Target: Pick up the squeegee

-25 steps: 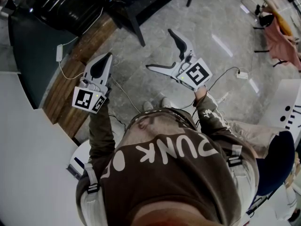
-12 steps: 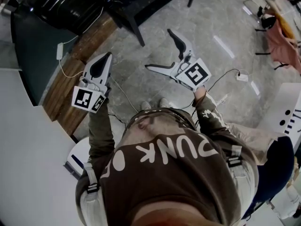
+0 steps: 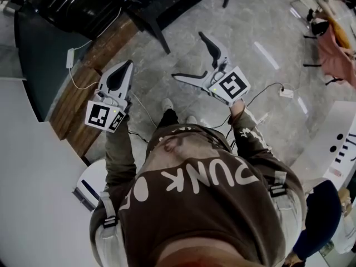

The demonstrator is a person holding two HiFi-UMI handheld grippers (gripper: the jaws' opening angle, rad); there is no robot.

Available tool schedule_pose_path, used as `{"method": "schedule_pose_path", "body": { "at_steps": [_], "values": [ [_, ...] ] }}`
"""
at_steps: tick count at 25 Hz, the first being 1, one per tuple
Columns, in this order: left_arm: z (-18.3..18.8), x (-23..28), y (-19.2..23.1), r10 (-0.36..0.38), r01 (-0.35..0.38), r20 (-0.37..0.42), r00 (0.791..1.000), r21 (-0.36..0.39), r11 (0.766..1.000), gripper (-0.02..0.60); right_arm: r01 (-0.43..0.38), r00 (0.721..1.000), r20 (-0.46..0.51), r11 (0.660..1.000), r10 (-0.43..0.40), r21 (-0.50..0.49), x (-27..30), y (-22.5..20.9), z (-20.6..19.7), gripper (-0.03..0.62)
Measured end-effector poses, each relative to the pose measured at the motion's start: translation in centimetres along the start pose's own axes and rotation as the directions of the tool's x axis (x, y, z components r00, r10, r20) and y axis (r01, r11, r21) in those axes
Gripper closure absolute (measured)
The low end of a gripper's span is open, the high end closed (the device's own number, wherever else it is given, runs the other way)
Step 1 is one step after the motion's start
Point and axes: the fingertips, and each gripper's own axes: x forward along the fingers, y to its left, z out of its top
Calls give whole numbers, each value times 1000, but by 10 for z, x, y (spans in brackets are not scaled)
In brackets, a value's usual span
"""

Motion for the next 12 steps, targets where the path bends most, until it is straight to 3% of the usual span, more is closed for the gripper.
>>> {"method": "schedule_pose_path", "body": {
  "at_steps": [12],
  "values": [
    [-20, 41, 52, -14, 14, -7, 1000, 1, 1000, 580, 12, 1000, -28, 1000, -12, 7, 44, -46, -23, 0]
  ]
}}
